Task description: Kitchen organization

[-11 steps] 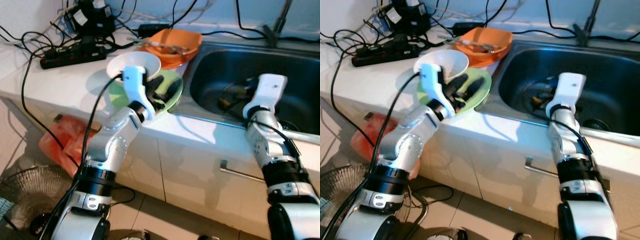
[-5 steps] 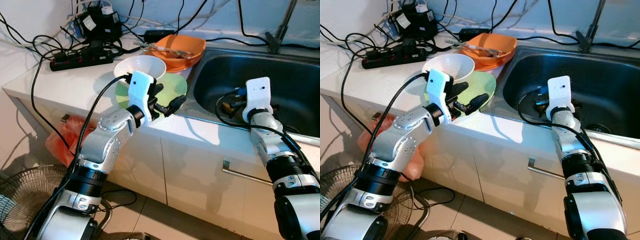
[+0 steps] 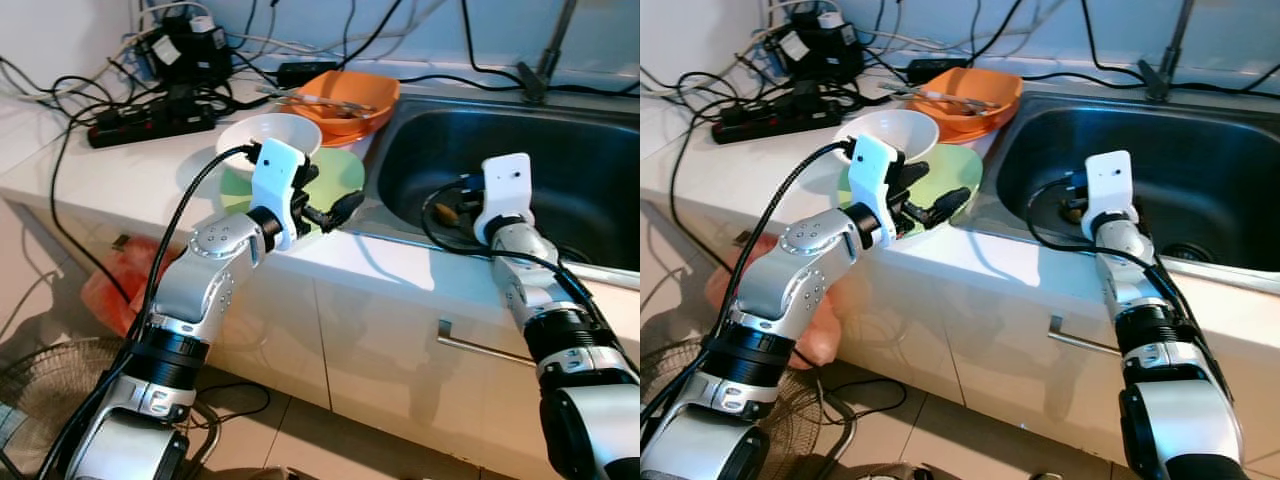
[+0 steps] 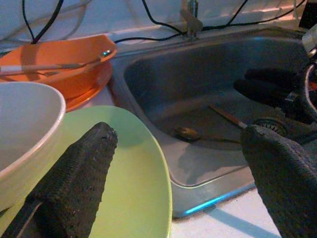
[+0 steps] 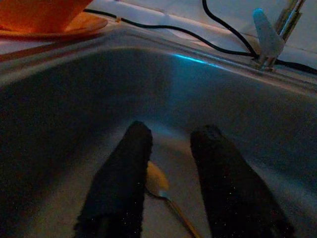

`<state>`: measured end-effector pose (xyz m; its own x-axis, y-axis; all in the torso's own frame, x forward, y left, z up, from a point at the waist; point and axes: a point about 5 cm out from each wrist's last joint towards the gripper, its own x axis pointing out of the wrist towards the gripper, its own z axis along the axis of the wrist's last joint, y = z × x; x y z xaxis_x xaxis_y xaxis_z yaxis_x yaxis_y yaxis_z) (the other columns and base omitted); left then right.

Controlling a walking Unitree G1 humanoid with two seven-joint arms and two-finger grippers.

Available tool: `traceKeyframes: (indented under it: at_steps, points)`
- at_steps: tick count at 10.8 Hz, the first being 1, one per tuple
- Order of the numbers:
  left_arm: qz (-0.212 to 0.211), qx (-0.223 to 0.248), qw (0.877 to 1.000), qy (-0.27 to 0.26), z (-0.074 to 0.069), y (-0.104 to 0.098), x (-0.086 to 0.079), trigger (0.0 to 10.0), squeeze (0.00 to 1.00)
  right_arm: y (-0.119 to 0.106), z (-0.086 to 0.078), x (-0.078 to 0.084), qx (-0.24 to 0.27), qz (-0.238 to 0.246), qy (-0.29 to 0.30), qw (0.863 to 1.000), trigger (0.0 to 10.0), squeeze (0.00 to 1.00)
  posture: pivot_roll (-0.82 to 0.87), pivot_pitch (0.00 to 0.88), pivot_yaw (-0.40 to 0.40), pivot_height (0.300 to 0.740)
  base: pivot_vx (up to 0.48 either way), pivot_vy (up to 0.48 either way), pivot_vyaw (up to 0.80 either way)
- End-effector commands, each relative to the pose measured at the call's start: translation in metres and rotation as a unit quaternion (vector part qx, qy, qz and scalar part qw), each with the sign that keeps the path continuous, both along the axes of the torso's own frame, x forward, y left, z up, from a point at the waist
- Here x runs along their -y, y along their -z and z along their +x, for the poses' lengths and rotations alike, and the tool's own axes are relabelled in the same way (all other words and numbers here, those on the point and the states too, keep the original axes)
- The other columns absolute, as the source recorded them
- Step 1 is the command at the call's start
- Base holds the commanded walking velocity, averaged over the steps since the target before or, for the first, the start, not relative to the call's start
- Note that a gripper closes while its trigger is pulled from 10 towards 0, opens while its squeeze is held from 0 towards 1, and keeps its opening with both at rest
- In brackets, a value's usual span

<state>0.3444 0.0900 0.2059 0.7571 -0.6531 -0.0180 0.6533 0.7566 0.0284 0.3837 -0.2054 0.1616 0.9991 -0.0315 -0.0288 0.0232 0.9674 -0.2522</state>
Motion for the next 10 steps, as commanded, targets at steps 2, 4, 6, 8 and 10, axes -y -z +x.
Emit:
traceKeyframes:
  at_steps: [2,4,6,8,10]
  points:
    - [0.016,0.026,0.999,-0.038,0.006,-0.01,-0.013,10.0,1.0,-0.009,0.001,-0.015,0.024,0.034,-0.039,0.998,10.0,1.0,0.12,0.061,0.128,0.74,0.0,0.0,0.0]
    - [0.045,0.057,0.995,-0.075,0.011,-0.017,-0.023,10.0,1.0,-0.032,-0.003,-0.039,0.065,0.103,-0.117,0.986,10.0,1.0,0.12,0.064,0.126,0.74,0.0,0.0,0.0]
    - [0.078,0.096,0.986,-0.112,0.017,-0.026,-0.035,10.0,1.0,-0.055,-0.021,-0.064,0.106,0.131,-0.212,0.963,10.0,1.0,0.11,0.067,0.121,0.74,0.0,0.0,0.0]
    - [0.137,0.125,0.975,-0.125,0.02,-0.033,-0.047,10.0,1.0,-0.073,-0.044,-0.082,0.127,0.165,-0.302,0.93,10.0,1.0,0.11,0.069,0.12,0.74,0.0,0.0,0.0]
    - [0.197,0.135,0.963,-0.122,0.026,-0.035,-0.063,10.0,1.0,-0.077,-0.063,-0.092,0.106,0.189,-0.353,0.91,10.0,1.0,0.11,0.07,0.122,0.74,0.0,0.0,0.0]
